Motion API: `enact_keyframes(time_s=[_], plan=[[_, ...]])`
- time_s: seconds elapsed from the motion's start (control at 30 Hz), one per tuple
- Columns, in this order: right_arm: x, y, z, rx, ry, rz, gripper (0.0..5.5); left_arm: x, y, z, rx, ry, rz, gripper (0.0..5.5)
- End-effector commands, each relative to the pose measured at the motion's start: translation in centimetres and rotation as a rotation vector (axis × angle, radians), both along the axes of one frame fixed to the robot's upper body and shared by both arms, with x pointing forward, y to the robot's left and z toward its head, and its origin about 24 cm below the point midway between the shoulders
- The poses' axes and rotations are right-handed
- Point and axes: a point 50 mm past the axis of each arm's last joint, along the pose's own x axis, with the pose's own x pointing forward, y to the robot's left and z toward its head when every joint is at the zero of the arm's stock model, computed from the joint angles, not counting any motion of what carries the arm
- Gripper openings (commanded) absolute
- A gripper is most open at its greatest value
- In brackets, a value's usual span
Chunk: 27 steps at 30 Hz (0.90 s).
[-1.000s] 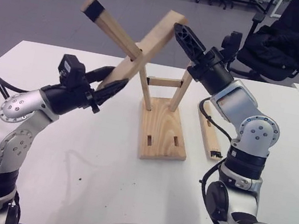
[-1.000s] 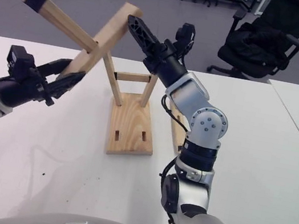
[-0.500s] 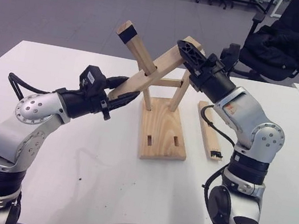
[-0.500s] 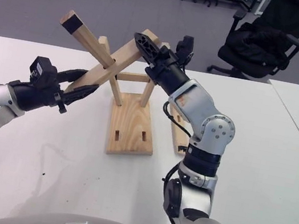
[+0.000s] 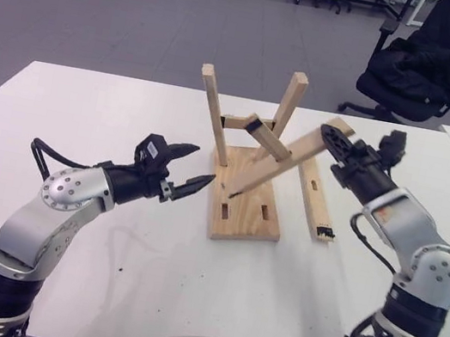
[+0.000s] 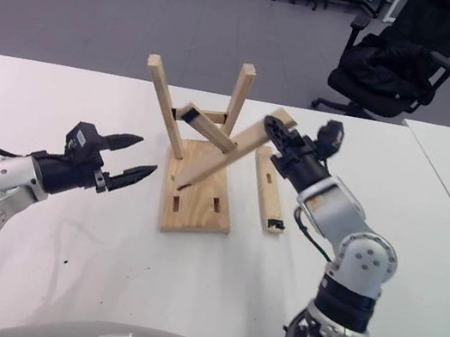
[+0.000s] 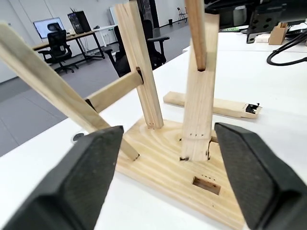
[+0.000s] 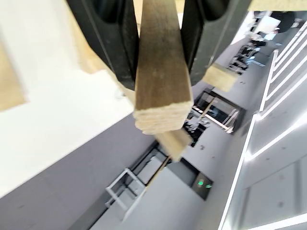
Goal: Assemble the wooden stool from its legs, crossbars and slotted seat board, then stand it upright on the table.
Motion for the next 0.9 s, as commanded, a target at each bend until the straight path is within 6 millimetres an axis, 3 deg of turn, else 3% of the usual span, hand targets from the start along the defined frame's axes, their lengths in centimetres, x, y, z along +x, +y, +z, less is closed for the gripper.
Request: enact_keyframes(time_s=[0.03, 0.13, 0.4, 0.7, 0.9], plan=[[-1.4, -1.7, -0.8, -0.127, 0.015, -0.039, 1.04, -0.3, 0.5, -1.4, 0.039, 0.017, 0.078, 4.31], [-1.6, -2.5, -0.9, -0.204, 0.007, -0.059, 1.04, 0.1, 0.6, -2.1, 0.072, 0.007, 0.118, 4.81], [-1.9, -3.0, -0.7, -0.295, 0.011, -0.060, 1.04, 0.2, 0.8, -2.7, 0.089, 0.001, 0.153, 4.81], [-1.8, -3.1, -0.8, -0.245, 0.098, 0.014, 1.04, 0.2, 0.9, -2.9, 0.101, 0.003, 0.169, 4.81], [-1.2, -3.7, 0.6, -0.180, 0.085, 0.005, 1.04, 0.4, 0.9, -3.0, 0.107, 0.001, 0.173, 4.81]])
